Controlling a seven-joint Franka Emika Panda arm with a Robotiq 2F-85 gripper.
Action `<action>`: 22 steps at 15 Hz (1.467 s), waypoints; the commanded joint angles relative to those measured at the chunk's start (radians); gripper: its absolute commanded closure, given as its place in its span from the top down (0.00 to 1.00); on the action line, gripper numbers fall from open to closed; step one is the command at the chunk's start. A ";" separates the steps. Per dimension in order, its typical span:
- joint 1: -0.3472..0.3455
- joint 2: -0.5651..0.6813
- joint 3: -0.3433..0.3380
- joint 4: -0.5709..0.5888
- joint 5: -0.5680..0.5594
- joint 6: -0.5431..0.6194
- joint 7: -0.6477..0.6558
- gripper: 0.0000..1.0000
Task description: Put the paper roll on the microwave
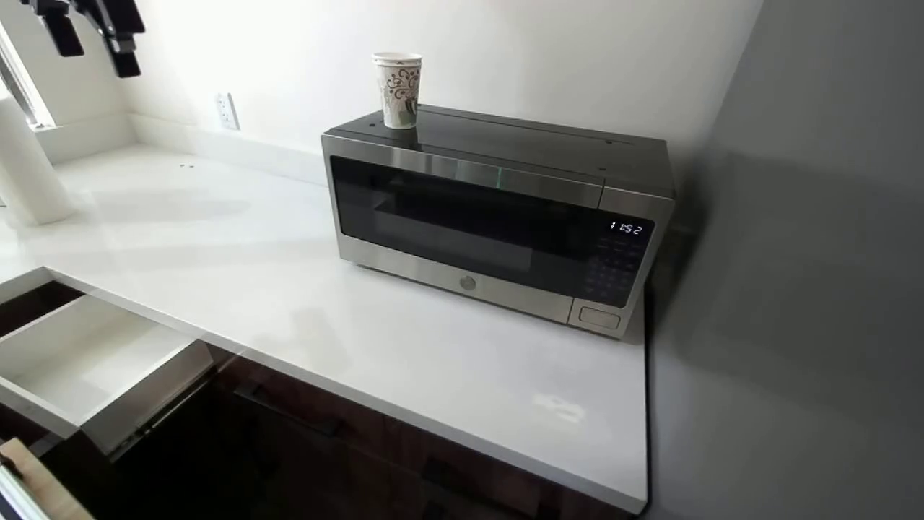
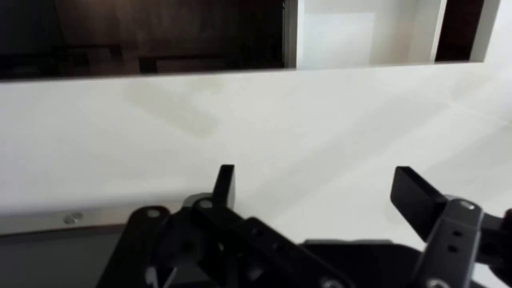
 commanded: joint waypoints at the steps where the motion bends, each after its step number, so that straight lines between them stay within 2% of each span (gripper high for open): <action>1: 0.052 0.173 0.094 0.161 0.013 0.113 -0.020 1.00; 3: 0.094 0.267 0.141 0.254 0.010 0.168 -0.041 1.00; 6: 0.147 0.440 0.204 0.435 -0.001 0.169 -0.062 1.00; 12: 0.263 0.770 0.293 0.780 -0.076 0.074 -0.118 1.00; 17: 0.425 1.003 0.313 1.034 -0.181 -0.050 -0.175 1.00; 18: 0.393 0.904 0.284 0.899 -0.132 0.030 -0.145 1.00; 19: 0.425 0.941 0.279 0.943 -0.144 0.010 -0.154 1.00; 20: 0.415 0.966 0.312 0.963 -0.162 0.007 -0.151 1.00; 22: 0.423 0.988 0.312 0.992 -0.167 0.001 -0.158 1.00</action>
